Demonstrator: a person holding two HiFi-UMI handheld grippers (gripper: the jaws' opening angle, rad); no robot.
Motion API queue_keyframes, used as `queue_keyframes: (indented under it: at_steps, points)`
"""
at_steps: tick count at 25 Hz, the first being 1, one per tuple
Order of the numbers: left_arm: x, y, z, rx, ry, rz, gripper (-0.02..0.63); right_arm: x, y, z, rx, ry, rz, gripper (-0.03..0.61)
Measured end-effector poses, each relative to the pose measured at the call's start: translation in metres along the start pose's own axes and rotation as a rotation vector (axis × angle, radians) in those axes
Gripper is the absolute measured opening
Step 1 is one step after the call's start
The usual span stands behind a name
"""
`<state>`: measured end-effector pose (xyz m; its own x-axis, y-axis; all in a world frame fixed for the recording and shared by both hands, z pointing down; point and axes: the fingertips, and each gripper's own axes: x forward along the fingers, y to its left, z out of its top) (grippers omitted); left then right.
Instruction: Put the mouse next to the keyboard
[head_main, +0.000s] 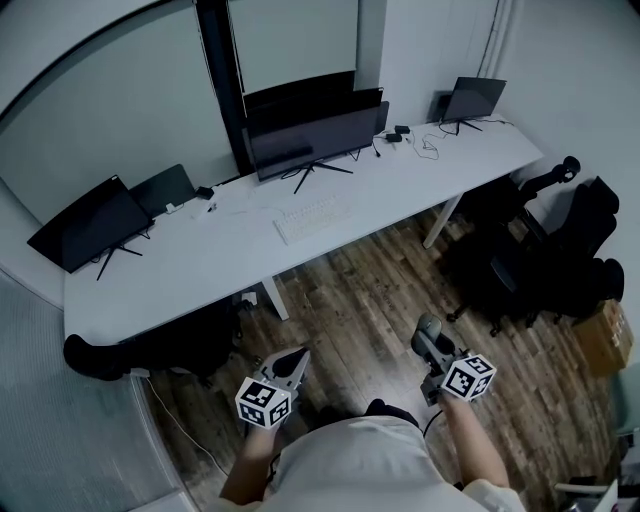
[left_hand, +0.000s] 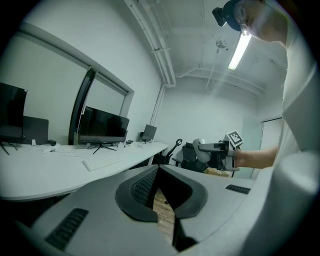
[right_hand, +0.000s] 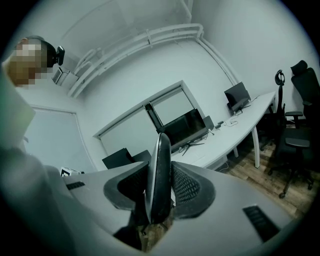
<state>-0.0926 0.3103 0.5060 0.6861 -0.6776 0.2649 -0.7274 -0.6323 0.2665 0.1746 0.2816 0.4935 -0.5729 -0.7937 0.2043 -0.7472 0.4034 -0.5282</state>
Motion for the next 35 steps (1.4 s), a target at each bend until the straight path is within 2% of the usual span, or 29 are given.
queue_keyframes:
  at_steps: [15,29,35]
  points:
    - [-0.013,0.017,-0.004,-0.009,0.006,-0.007,0.017,0.011,0.018,-0.005,-0.013,0.008,-0.014,0.152]
    - [0.010,0.038,0.004,-0.017,0.017,0.024,0.017,0.047,0.003,0.004,-0.037,0.038,0.017,0.152]
    - [0.035,0.048,0.012,-0.023,0.022,0.041,0.017,0.067,-0.020,0.016,-0.031,0.047,0.027,0.152]
